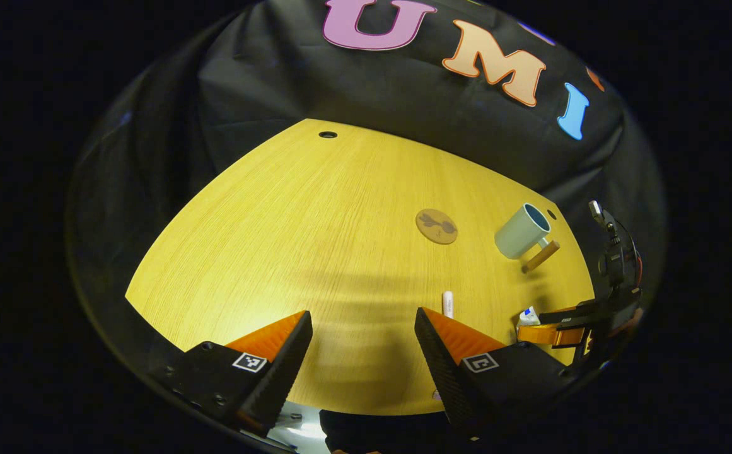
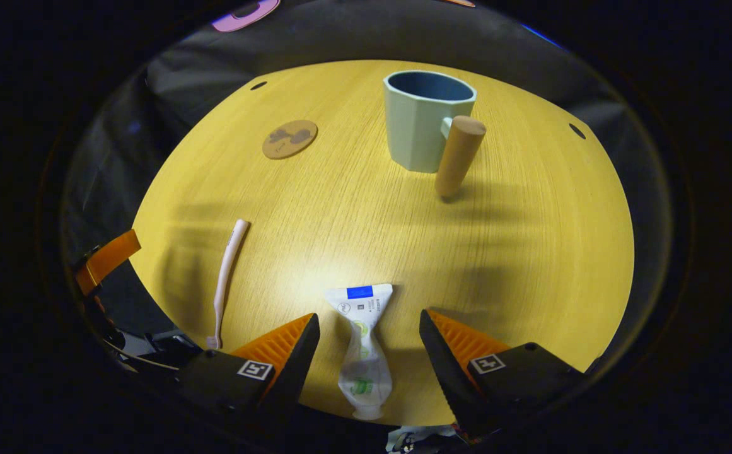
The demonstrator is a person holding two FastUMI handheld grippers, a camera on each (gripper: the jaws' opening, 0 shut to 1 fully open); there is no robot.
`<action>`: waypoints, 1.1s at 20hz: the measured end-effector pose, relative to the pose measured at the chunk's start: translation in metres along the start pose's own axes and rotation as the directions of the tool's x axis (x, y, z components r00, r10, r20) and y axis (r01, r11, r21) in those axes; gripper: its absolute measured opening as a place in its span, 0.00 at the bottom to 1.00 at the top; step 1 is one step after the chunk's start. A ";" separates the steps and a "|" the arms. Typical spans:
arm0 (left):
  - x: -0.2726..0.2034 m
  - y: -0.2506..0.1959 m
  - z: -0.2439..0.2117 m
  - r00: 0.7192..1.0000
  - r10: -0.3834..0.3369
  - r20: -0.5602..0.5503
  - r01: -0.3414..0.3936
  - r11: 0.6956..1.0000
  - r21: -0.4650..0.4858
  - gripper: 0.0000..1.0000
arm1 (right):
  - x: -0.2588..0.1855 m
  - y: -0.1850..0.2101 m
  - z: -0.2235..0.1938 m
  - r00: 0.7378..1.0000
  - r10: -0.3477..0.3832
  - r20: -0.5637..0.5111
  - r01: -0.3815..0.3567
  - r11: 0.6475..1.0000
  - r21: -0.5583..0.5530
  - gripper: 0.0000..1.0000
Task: Put the toothbrush and toothpaste on the desktop into the cup, then pick up the cup and place it on the coaster on the desktop.
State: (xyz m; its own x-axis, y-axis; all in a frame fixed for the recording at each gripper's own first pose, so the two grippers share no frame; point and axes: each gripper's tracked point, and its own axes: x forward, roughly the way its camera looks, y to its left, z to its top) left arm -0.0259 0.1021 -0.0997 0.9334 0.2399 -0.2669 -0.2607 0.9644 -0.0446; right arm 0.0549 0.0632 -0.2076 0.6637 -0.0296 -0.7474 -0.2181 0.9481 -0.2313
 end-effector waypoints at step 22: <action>0.031 -0.044 -0.010 0.984 -0.049 -0.170 0.077 0.983 0.164 0.95 | -0.002 0.001 0.006 0.996 0.085 0.010 -0.086 0.982 0.169 0.12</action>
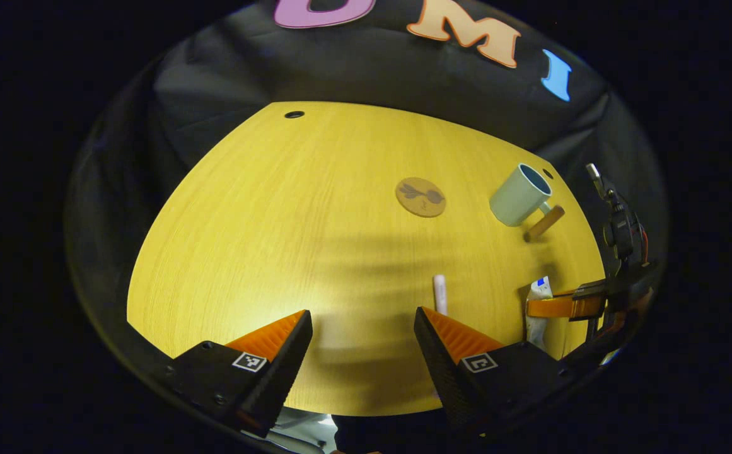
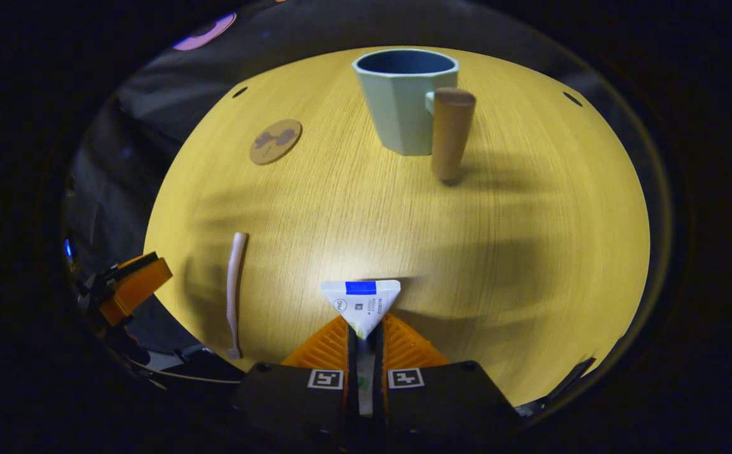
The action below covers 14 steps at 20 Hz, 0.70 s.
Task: Put the toothbrush and toothpaste on the desktop into the cup, then pick up the cup and place it on the coaster on the desktop.
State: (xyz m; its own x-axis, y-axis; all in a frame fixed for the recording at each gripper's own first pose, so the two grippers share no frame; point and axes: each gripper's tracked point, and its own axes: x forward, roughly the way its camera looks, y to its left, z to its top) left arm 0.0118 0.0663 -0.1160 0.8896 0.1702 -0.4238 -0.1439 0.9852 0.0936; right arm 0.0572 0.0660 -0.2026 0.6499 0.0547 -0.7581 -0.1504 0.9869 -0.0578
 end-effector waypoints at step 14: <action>0.048 -0.063 -0.015 0.937 0.029 -0.347 0.009 0.994 0.108 0.92 | -0.048 -0.067 -0.020 0.993 -0.061 0.101 0.052 0.995 0.090 0.11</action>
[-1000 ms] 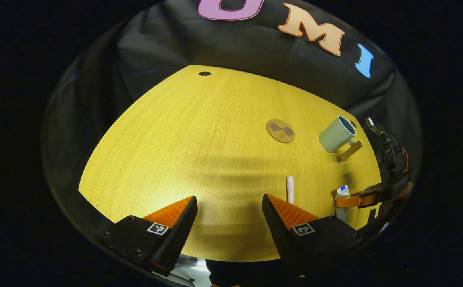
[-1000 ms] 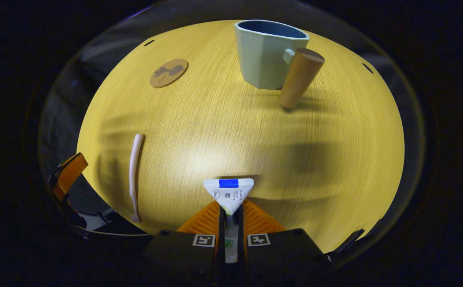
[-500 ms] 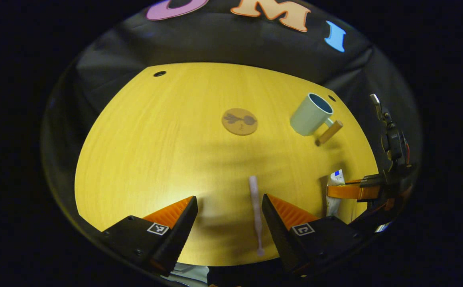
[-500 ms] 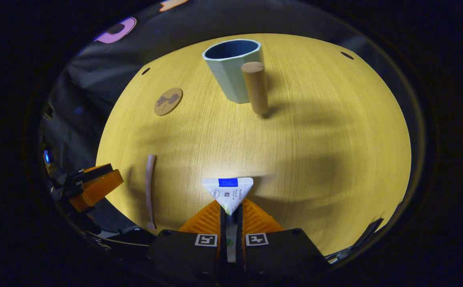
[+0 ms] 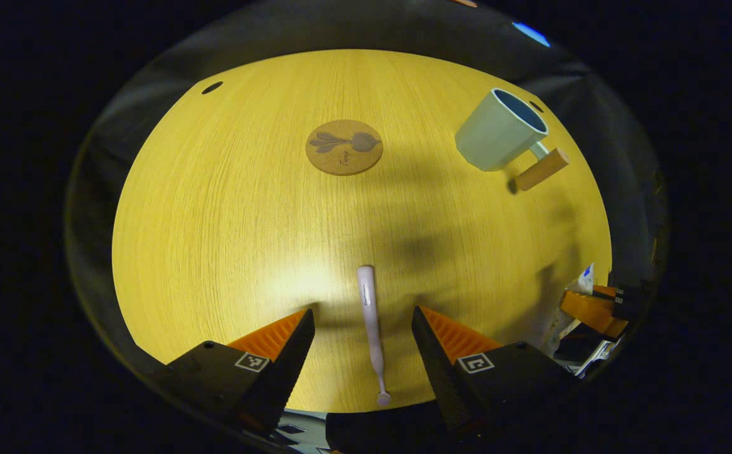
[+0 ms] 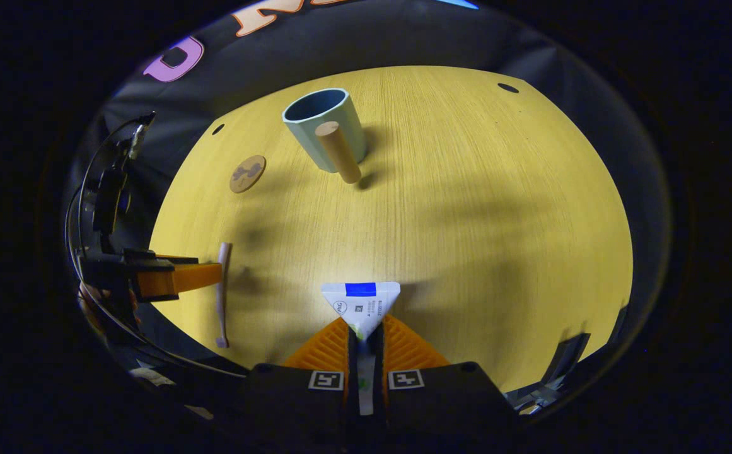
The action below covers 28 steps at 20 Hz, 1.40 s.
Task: Put the toothbrush and toothpaste on the desktop into the cup, then pick up the cup and place it on the coaster on the desktop.
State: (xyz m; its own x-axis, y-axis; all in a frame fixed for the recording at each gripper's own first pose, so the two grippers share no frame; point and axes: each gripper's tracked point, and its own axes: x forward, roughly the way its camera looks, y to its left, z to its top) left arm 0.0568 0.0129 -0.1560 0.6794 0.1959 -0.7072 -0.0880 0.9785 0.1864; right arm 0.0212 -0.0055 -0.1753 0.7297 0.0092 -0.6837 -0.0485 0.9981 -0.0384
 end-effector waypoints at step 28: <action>0.014 0.009 0.023 0.990 0.076 -0.122 -0.078 0.997 -0.007 0.04 | -0.001 -0.049 0.021 0.999 -0.034 0.002 0.034 0.998 0.054 0.11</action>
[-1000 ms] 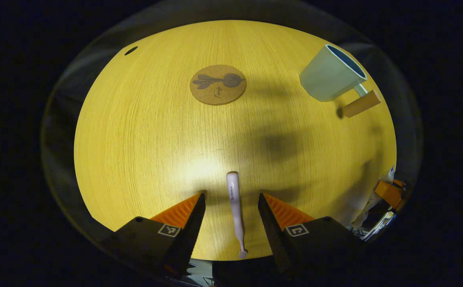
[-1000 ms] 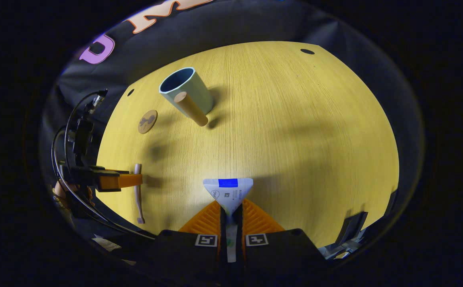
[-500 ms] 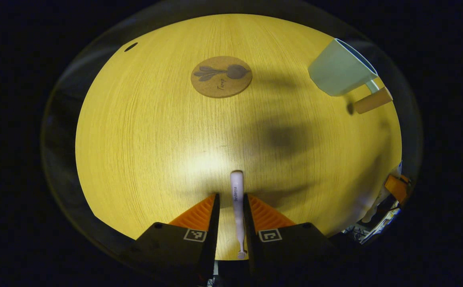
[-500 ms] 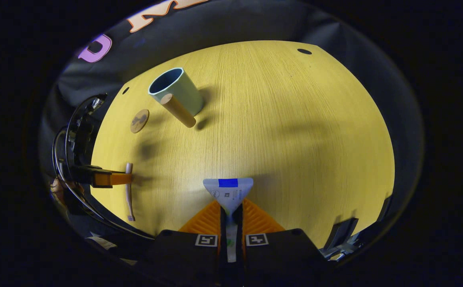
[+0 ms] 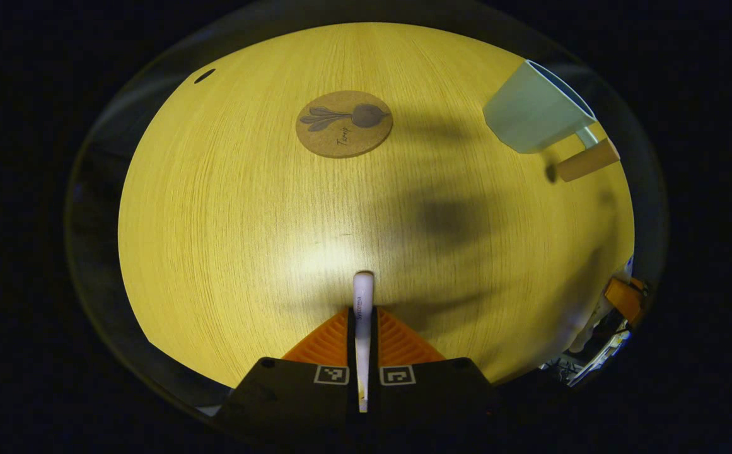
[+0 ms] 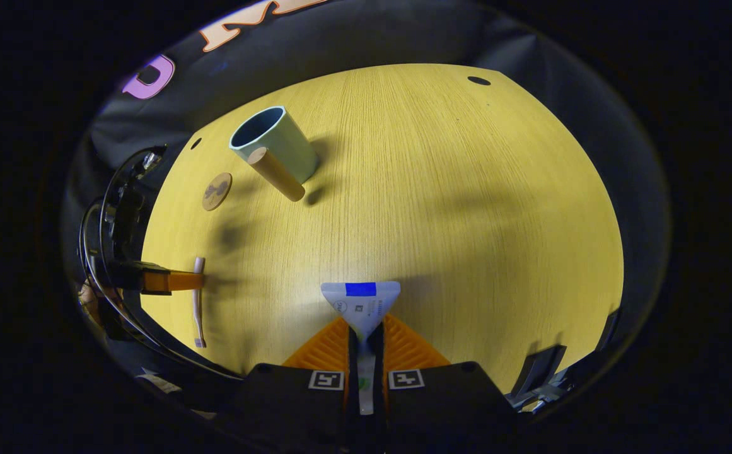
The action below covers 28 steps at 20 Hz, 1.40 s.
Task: Put the toothbrush and toothpaste on the desktop into the cup, then pick up the cup and place it on the coaster on the desktop.
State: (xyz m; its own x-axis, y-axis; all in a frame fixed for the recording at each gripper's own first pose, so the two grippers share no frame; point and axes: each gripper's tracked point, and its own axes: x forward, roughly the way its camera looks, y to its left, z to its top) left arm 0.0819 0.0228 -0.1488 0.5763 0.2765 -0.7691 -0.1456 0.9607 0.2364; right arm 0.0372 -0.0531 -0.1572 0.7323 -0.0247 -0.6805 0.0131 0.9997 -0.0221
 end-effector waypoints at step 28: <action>-0.162 0.014 0.196 0.486 -0.207 0.849 0.133 0.978 0.163 0.01 | -0.106 0.102 0.252 0.590 0.105 0.801 -0.189 0.982 0.011 0.11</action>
State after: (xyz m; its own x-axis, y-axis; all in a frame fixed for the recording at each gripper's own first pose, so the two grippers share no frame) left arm 0.1440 -0.0129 0.0951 0.9930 -0.0852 0.0812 0.0649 0.9720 0.2257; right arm 0.1320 0.0529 0.0971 0.9785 0.0959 0.1825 -0.1182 0.9863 0.1154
